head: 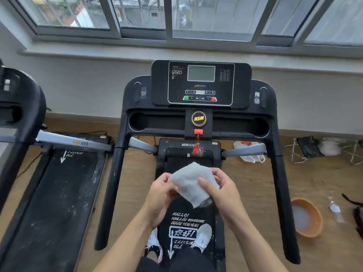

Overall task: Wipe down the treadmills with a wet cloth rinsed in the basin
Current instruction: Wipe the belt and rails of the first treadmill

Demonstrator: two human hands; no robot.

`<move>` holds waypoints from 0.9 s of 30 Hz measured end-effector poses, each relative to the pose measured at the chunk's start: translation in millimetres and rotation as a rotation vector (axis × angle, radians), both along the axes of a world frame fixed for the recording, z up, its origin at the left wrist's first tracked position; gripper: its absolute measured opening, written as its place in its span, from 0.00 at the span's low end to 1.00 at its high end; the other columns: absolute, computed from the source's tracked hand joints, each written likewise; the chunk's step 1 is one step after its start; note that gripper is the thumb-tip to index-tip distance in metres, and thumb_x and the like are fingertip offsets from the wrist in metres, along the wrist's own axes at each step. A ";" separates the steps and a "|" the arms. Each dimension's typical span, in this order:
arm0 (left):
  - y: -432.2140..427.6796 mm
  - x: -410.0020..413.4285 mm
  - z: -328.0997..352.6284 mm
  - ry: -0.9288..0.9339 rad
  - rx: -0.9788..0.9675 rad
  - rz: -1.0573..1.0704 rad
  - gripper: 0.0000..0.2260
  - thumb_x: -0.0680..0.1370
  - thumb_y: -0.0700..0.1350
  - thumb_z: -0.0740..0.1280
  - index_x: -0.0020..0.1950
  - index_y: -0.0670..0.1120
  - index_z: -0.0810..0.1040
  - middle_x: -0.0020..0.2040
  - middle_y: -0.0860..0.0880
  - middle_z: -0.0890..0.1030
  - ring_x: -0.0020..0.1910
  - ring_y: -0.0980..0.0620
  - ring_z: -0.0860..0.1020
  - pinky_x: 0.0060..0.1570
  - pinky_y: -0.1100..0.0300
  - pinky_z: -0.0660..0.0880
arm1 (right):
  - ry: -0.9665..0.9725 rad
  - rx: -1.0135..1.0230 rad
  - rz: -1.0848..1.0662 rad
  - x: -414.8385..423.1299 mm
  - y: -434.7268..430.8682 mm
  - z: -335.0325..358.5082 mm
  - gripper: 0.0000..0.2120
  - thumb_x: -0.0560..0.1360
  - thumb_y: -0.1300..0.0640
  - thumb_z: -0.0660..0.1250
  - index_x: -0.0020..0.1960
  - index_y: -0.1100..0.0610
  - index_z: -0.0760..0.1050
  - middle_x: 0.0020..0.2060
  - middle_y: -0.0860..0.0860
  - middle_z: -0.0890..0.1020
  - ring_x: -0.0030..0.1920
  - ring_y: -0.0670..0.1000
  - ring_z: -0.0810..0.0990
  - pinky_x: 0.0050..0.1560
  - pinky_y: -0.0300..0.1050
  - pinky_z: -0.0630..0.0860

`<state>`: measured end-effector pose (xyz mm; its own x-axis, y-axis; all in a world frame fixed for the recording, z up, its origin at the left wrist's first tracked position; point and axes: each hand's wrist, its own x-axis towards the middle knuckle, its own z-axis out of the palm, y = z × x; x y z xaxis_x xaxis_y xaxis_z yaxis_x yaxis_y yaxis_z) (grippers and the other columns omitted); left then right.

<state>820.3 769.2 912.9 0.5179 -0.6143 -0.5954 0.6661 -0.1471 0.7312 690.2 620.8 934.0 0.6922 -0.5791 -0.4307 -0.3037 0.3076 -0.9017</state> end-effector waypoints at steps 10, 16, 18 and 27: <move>-28.6 -2.6 -67.6 -0.308 0.251 -0.135 0.16 0.74 0.53 0.75 0.55 0.44 0.84 0.49 0.44 0.87 0.47 0.50 0.81 0.50 0.52 0.77 | 0.167 -0.026 0.326 7.1 -55.4 -81.0 0.20 0.68 0.54 0.84 0.58 0.49 0.84 0.50 0.51 0.88 0.49 0.53 0.86 0.47 0.47 0.84; -46.3 9.7 -203.4 -0.883 0.733 -0.452 0.12 0.83 0.58 0.58 0.48 0.53 0.61 0.44 0.41 0.80 0.46 0.34 0.78 0.48 0.42 0.76 | 0.353 0.376 0.265 28.1 -51.7 -229.9 0.14 0.78 0.63 0.75 0.62 0.62 0.81 0.60 0.64 0.84 0.55 0.57 0.86 0.60 0.55 0.84; -44.8 18.6 -280.5 -0.814 0.739 -0.408 0.13 0.83 0.60 0.56 0.46 0.53 0.61 0.44 0.41 0.80 0.46 0.34 0.78 0.49 0.41 0.77 | 0.380 0.457 0.228 35.9 -43.8 -300.3 0.15 0.78 0.64 0.74 0.65 0.60 0.79 0.60 0.63 0.84 0.56 0.57 0.85 0.61 0.57 0.83; -28.9 59.3 -653.0 -0.602 0.787 -0.268 0.13 0.85 0.55 0.58 0.47 0.47 0.69 0.49 0.45 0.81 0.51 0.40 0.78 0.45 0.51 0.69 | 0.460 0.657 -0.035 86.5 1.9 -666.4 0.15 0.79 0.64 0.72 0.64 0.69 0.79 0.57 0.63 0.86 0.52 0.58 0.88 0.47 0.51 0.86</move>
